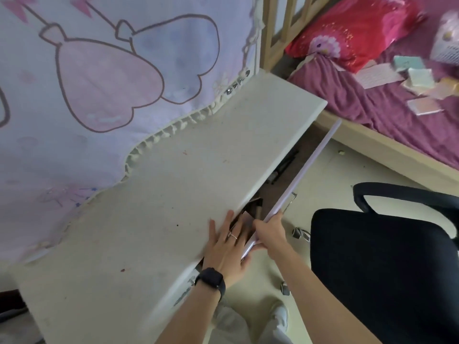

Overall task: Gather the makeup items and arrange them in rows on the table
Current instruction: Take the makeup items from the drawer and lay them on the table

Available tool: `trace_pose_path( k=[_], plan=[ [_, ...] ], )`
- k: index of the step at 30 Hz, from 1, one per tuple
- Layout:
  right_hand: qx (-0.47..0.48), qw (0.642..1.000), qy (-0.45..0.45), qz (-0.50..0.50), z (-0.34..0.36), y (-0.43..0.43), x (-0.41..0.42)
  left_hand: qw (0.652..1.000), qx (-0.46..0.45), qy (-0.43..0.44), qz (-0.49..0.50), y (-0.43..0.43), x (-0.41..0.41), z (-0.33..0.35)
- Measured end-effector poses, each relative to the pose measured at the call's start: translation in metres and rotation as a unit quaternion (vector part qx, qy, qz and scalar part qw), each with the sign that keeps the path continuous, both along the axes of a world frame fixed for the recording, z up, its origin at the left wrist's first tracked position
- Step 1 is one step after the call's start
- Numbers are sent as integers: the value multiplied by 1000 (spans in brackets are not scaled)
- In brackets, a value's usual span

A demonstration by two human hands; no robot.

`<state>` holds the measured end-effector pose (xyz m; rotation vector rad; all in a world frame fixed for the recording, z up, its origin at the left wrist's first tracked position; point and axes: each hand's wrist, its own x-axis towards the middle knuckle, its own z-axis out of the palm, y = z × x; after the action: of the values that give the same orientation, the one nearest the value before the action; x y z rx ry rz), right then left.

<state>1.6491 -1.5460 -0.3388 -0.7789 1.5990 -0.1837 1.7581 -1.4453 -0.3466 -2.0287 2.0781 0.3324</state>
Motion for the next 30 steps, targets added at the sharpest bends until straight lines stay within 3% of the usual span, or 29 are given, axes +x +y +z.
trace_pose_path(
  k=[14, 19, 30],
  plan=[
    [1, 1000, -23, -19, -16, 24, -77, 996, 19, 76, -44, 16, -62, -16],
    [0, 999, -32, -9, -31, 25, -92, 995, 45, 73, -42, 17, -74, -30],
    [8, 998, -56, -5, -45, 23, -98, 995, 13, 67, -71, 14, -79, -35]
  ],
)
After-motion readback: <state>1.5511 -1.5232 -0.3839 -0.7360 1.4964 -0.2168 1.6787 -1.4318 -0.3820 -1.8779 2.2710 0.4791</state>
